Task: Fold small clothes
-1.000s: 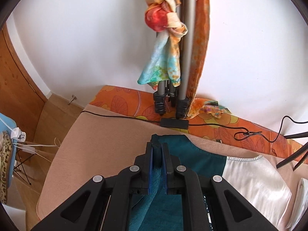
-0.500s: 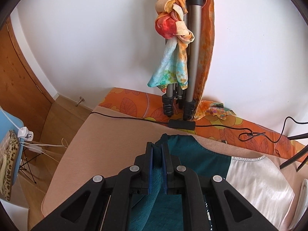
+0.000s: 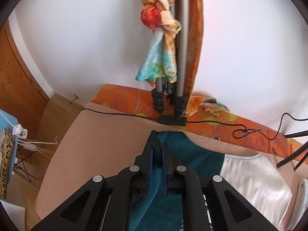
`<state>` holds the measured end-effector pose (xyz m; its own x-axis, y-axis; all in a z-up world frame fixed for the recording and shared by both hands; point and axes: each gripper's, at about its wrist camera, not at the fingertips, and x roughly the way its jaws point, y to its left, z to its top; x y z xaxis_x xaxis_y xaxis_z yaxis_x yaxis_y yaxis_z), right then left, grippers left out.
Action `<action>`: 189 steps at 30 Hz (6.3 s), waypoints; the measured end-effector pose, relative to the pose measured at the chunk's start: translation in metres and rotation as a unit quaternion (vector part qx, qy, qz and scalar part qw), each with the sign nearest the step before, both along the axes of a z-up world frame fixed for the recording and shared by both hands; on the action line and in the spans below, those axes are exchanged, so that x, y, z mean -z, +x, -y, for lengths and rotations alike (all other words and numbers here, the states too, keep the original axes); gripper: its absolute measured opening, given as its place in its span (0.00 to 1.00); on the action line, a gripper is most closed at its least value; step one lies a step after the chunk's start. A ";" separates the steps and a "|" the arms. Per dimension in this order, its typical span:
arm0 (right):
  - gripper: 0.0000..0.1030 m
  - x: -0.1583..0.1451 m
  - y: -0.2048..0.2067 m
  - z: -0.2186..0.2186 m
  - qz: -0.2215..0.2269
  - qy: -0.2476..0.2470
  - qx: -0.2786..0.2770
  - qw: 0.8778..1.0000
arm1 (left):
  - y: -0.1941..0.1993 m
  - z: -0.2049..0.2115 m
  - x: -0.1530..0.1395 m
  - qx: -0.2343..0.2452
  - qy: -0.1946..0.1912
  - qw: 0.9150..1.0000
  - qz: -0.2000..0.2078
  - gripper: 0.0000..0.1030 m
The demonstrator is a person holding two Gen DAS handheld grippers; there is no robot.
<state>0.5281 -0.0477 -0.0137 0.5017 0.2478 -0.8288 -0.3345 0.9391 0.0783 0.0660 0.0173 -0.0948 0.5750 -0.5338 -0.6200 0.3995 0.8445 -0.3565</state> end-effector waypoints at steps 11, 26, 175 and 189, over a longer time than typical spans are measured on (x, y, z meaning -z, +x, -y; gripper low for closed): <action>0.06 0.041 0.004 0.085 -0.028 -0.017 0.057 0.998 | 0.004 0.079 0.038 0.120 0.048 0.991 -0.045 0.02; 0.43 0.083 0.001 0.119 -0.031 -0.060 0.085 0.994 | 0.004 0.091 0.038 0.137 0.054 0.988 -0.044 0.34; 0.43 0.075 -0.015 0.077 -0.023 -0.126 -0.006 0.992 | -0.031 0.098 0.047 -0.025 -0.049 0.998 0.012 0.12; 0.44 -0.014 -0.134 0.172 0.027 -0.017 -0.021 0.999 | -0.038 0.079 0.011 0.024 0.016 0.998 0.057 0.26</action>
<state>0.3941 -0.2193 0.0004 0.5349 0.2426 -0.8093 -0.3774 0.9256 0.0281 0.0284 -0.0620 -0.1057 0.6175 -0.5425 -0.5696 0.4754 0.8343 -0.2793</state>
